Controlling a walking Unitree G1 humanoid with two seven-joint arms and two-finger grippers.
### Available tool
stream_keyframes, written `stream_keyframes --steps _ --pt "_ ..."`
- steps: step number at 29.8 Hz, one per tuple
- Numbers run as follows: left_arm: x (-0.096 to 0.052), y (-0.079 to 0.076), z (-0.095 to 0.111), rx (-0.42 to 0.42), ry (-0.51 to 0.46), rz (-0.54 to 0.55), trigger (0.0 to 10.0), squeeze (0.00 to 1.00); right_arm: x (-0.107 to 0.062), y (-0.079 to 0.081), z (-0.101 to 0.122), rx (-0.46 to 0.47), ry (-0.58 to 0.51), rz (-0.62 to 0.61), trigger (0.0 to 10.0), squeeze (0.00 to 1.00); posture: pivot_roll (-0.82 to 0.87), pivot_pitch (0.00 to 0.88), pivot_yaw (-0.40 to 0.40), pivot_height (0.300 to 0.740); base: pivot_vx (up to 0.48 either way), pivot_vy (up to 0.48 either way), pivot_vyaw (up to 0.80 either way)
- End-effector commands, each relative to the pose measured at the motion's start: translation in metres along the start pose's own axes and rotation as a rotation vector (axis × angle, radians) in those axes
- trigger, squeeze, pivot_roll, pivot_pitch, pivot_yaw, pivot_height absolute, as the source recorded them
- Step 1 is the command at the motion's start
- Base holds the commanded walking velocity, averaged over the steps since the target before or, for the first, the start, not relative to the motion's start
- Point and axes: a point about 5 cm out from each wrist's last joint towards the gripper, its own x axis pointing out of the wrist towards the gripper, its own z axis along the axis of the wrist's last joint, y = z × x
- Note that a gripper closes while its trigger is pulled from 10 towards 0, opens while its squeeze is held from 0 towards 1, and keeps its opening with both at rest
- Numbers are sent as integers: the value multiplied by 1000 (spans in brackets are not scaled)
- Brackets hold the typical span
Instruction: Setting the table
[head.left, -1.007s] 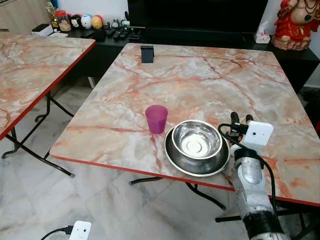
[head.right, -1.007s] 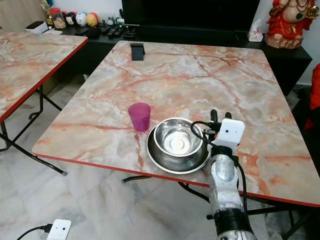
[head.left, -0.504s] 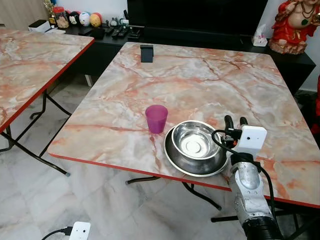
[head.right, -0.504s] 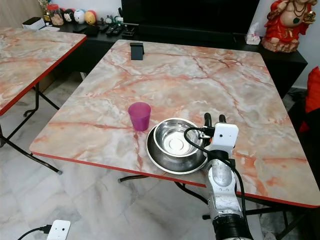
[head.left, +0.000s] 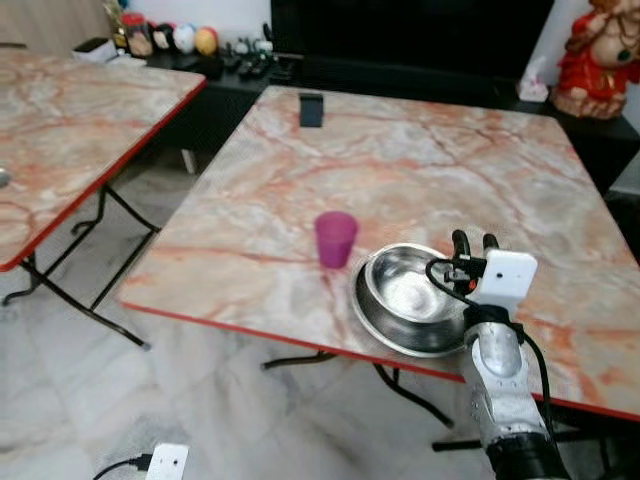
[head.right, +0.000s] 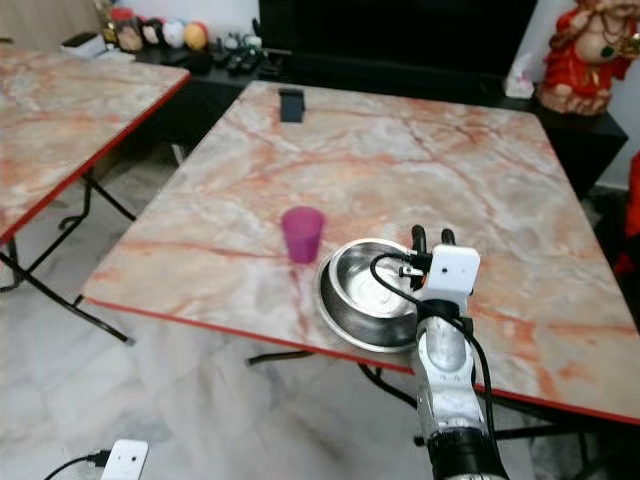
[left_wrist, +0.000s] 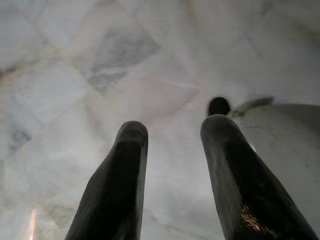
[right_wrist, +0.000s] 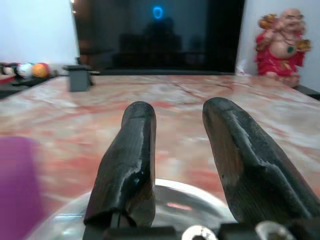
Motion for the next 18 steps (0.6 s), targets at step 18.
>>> stream_keyframes --steps 18 --pt "-2 12 -10 -24 38 21 10000 0 13 8 8 17 -14 10 10000 0 24 0 -47 740 0 480 0"
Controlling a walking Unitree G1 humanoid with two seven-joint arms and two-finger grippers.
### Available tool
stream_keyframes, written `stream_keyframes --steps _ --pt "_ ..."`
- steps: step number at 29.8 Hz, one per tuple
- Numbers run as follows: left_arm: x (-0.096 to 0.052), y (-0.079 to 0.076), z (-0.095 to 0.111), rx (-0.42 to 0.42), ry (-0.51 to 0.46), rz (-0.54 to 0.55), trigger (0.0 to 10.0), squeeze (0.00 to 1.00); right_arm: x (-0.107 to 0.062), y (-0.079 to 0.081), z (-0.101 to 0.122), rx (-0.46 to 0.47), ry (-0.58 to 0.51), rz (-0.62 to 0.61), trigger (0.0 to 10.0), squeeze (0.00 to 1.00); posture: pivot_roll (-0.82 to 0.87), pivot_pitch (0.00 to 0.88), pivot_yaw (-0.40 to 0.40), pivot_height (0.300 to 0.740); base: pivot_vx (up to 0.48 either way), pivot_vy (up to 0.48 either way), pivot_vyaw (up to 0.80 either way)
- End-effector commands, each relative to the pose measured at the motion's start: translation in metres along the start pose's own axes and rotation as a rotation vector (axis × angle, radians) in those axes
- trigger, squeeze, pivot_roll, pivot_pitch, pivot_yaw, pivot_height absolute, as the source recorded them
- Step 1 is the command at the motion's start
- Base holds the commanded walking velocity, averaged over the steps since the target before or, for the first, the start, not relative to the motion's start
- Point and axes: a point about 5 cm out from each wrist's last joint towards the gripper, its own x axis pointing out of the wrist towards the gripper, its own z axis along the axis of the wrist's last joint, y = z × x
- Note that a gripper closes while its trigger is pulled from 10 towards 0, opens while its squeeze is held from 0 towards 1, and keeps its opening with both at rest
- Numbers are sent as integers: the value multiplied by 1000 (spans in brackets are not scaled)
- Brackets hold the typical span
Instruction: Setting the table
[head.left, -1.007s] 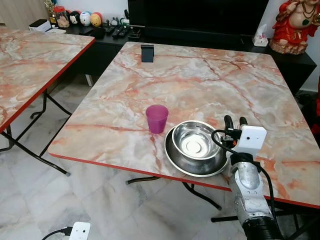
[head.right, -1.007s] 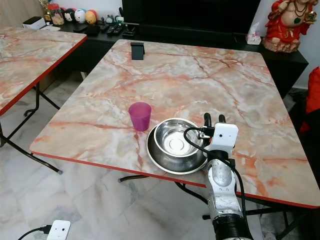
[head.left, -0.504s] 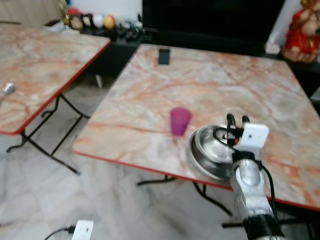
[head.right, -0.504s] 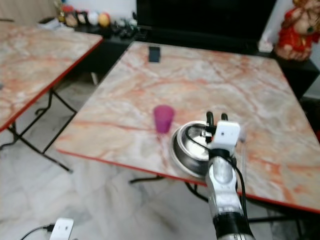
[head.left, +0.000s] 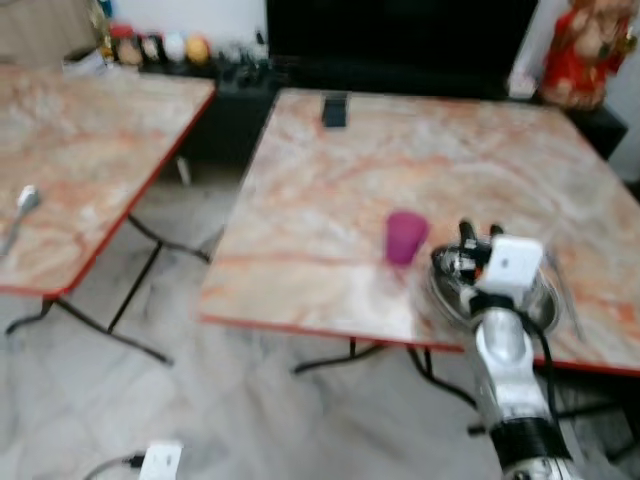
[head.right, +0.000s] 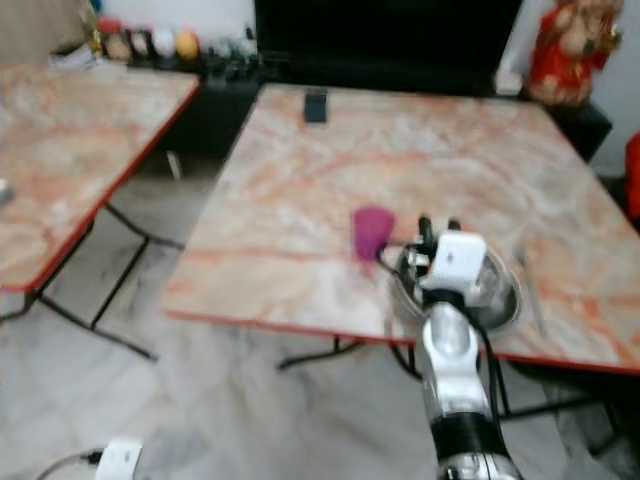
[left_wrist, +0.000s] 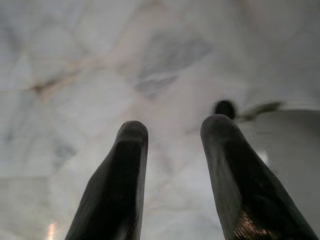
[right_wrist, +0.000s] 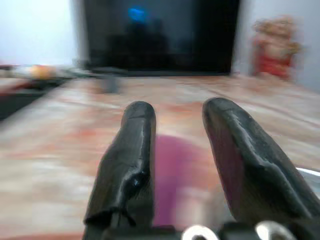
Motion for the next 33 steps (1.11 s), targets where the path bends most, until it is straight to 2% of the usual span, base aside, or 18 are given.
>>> stream_keyframes --steps 1,33 --pt "0 -6 -2 -16 13 -14 10000 0 3 -9 3 -10 -11 -24 10000 0 24 0 -47 740 0 480 0" --pt "1 -5 4 -24 7 -14 10000 0 9 0 8 4 -32 4 10000 0 16 0 -43 740 0 359 0"
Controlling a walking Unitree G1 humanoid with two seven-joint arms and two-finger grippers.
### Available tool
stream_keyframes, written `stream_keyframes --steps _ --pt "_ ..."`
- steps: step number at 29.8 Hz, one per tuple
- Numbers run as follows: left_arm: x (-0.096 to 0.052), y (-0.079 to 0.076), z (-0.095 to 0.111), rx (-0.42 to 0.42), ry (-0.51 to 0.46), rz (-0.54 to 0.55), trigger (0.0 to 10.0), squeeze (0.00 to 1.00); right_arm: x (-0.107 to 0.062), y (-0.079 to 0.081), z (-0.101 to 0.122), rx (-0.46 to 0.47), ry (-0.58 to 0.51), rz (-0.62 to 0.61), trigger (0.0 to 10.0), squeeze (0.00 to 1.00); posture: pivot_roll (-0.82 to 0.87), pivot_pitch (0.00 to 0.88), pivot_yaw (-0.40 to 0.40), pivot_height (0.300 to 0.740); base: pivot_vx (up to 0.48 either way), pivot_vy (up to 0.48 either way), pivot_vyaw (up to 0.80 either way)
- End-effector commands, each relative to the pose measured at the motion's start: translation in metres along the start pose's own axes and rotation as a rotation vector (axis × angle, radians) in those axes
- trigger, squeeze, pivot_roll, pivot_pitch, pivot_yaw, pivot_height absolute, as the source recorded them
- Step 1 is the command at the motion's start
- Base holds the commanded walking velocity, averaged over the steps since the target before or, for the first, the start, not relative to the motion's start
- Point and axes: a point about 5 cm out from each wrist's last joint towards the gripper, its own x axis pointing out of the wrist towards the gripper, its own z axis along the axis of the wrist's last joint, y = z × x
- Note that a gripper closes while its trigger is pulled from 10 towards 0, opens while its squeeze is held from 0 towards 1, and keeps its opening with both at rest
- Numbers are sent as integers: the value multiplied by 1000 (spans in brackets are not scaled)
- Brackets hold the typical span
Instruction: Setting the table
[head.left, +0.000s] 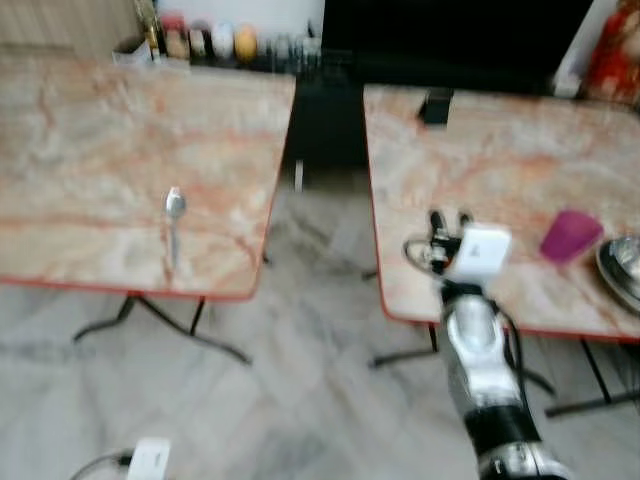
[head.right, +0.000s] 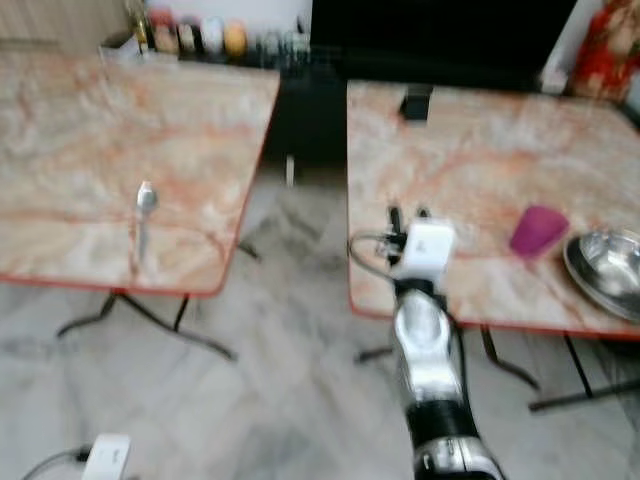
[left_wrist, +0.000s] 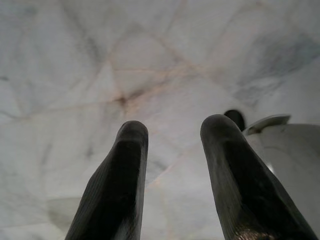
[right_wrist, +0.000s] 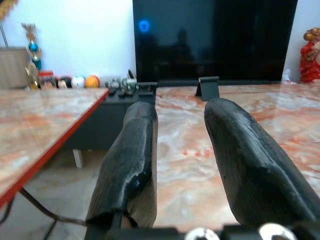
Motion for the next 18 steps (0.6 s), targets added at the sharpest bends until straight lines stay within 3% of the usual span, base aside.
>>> stream_keyframes --steps 1,18 --pt "-1 -5 -5 -14 27 -12 10000 0 -3 -12 -5 -9 20 -35 10000 0 16 0 -43 740 0 345 0" --pt "0 -8 -3 -15 24 -15 10000 0 -1 -12 -4 -8 21 -33 10000 0 19 0 -45 740 0 336 0"
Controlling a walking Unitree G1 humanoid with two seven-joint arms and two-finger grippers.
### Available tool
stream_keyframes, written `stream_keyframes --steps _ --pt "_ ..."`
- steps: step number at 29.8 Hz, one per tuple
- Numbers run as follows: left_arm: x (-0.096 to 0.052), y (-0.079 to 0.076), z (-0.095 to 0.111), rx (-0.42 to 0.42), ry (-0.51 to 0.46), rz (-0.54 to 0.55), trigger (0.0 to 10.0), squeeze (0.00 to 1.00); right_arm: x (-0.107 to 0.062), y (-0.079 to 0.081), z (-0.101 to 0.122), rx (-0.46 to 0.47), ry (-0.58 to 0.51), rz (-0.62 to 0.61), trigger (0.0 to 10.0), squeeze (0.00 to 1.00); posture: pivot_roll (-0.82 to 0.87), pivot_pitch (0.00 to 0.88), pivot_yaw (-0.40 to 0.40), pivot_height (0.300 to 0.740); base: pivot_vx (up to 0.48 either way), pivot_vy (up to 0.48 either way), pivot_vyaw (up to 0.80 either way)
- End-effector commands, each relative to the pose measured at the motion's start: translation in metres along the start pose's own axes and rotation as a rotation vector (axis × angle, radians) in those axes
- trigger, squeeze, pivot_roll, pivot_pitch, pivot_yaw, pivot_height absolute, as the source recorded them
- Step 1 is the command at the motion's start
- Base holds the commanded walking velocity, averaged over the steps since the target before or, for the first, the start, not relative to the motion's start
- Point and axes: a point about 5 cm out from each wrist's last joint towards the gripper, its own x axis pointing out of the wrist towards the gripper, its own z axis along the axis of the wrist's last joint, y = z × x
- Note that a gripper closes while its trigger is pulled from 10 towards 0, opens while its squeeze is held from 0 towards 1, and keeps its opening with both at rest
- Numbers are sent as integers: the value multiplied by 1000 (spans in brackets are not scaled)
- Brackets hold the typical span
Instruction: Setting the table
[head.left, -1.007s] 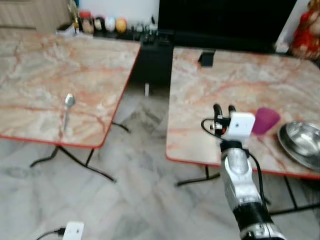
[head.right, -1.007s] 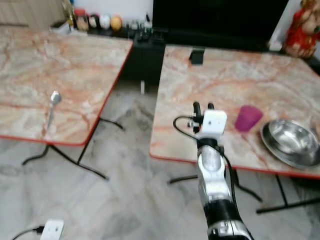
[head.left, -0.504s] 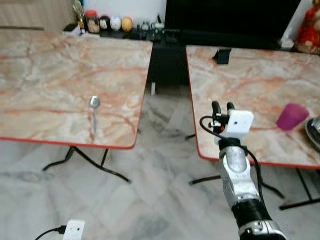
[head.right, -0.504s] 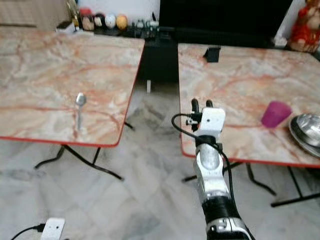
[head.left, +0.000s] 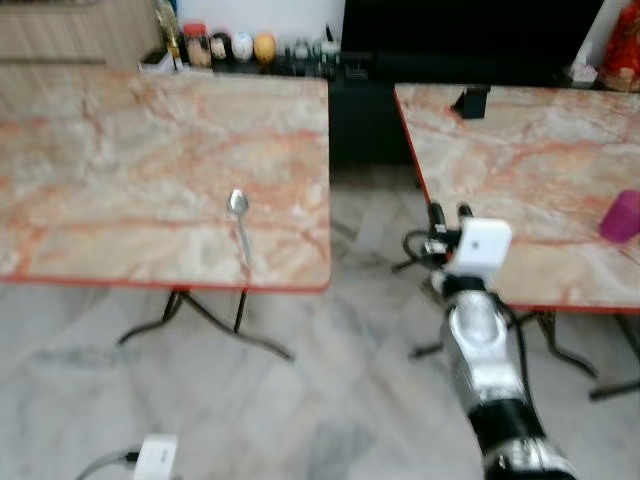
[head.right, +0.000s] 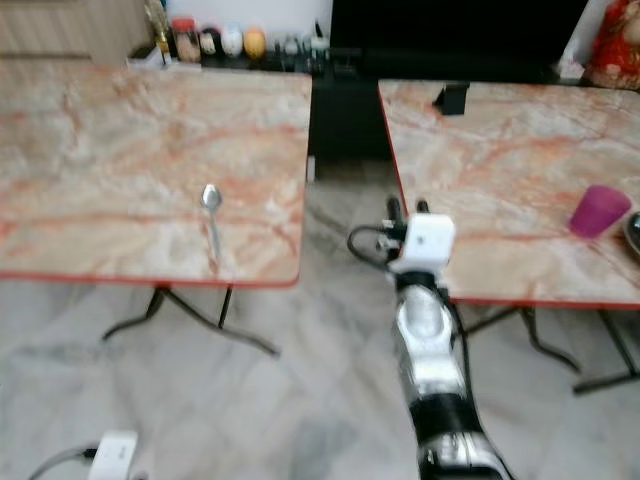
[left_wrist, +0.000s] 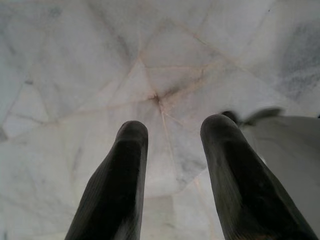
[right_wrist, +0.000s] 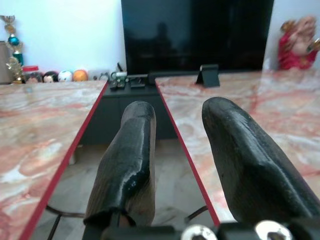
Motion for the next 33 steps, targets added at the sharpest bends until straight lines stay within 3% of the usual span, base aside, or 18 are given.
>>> stream_keyframes --steps 1,23,33 --pt "-1 3 -4 -7 19 10 10000 0 3 7 5 18 -17 14 10000 0 21 0 -45 740 0 326 0" --pt "-2 6 -10 -9 28 16 10000 0 2 13 2 25 -6 32 10000 0 33 0 -47 740 0 322 0" --pt "-2 -3 -8 -4 22 4 10000 0 2 14 2 27 -7 36 10000 0 36 0 -49 740 0 187 0"
